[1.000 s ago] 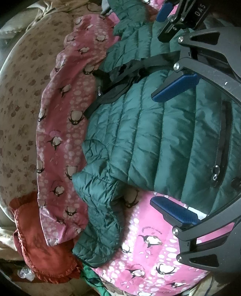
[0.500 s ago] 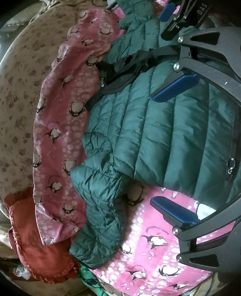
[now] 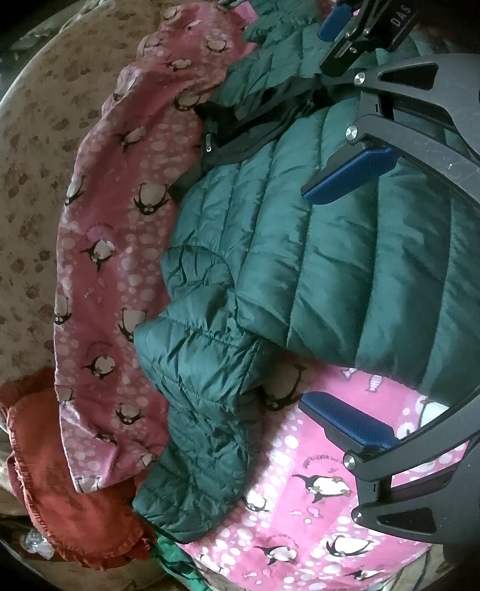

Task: Fold large clothes
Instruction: 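Grasp the jacket sleeve cuff with the left tool and lift it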

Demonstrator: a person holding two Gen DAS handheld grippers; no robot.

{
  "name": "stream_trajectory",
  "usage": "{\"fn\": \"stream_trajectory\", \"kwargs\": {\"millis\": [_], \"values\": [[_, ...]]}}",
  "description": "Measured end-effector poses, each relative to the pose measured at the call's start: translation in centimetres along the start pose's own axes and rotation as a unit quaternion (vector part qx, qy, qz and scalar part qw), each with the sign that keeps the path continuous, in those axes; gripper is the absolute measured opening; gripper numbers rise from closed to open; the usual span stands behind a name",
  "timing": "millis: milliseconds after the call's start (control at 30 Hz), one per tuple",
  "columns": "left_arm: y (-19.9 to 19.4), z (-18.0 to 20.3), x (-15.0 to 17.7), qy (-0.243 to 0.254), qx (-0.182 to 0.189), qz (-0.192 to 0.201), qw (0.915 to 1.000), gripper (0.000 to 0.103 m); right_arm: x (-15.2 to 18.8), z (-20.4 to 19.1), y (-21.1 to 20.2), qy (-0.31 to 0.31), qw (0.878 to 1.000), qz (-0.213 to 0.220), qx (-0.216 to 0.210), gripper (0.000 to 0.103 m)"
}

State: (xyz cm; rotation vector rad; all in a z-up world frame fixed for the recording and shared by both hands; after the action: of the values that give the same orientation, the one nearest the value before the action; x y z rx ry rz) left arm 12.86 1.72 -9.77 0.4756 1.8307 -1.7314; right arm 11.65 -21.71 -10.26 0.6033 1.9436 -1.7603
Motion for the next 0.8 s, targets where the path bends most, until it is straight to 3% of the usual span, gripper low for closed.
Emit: {"fn": "stream_trajectory", "kwargs": {"millis": [433, 800], "values": [[1.2, -1.4, -1.3, -0.004, -0.011, 0.001, 0.9999, 0.102, -0.8, -0.5, 2.2, -0.009, 1.000, -0.005, 0.004, 0.084], [1.3, -5.2, -2.3, -0.028, -0.029, 0.001, 0.9992, 0.102, -1.1, -0.9, 2.8, -0.007, 1.000, -0.008, -0.006, 0.084]]}}
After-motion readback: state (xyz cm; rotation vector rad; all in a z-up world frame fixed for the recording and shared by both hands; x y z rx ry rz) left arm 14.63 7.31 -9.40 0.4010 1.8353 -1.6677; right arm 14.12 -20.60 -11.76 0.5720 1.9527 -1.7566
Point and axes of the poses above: each gripper's, at about its wrist camera, not at the fingertips, and y roughly the way its jaws point, z to its right, x to its underside, the point moved 8 cm from there along y, roughly the way its jaws point
